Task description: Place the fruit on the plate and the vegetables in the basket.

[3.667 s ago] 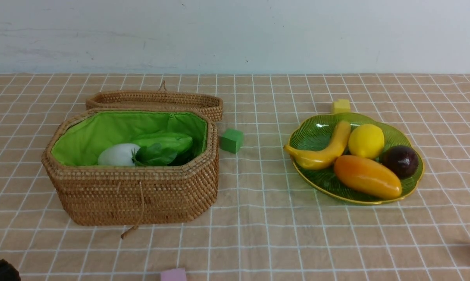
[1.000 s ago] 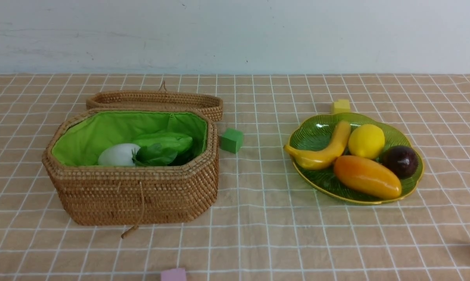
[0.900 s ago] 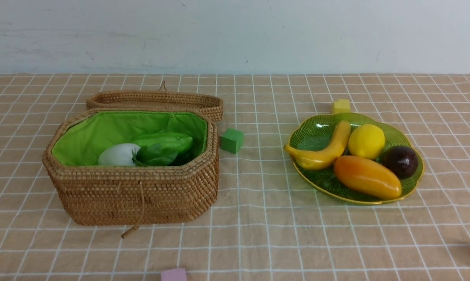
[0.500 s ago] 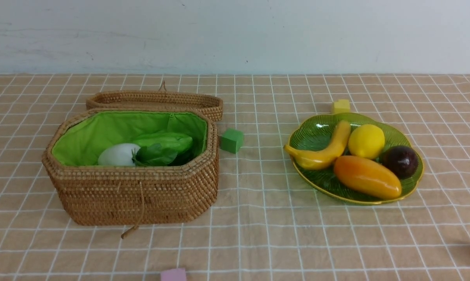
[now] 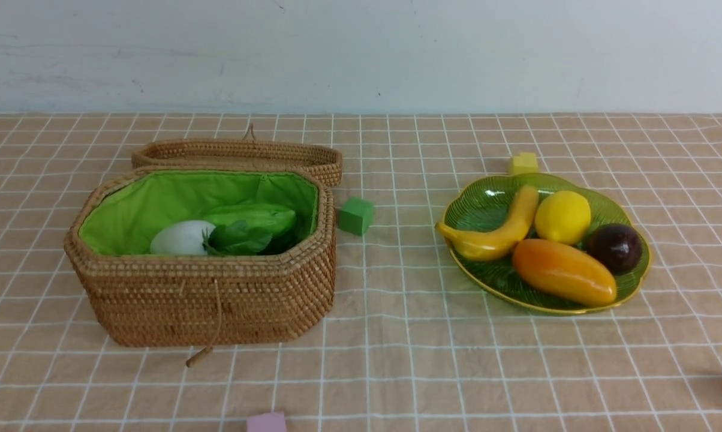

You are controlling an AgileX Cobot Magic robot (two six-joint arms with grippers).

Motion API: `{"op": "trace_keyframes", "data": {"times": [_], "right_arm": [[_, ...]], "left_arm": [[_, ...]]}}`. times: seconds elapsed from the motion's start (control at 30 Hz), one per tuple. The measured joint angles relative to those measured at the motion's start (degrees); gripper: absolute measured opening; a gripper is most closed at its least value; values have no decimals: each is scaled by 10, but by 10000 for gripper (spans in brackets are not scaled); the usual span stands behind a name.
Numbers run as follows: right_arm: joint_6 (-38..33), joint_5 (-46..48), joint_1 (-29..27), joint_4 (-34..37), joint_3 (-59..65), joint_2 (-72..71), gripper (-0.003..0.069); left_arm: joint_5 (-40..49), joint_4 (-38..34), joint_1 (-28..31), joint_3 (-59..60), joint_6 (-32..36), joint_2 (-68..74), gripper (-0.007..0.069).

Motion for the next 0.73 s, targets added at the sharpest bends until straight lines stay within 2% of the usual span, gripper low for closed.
{"op": "trace_keyframes", "data": {"times": [0.73], "right_arm": [[0, 0, 0, 0, 0, 0, 55]], "left_arm": [[0, 0, 0, 0, 0, 0, -13]]}}
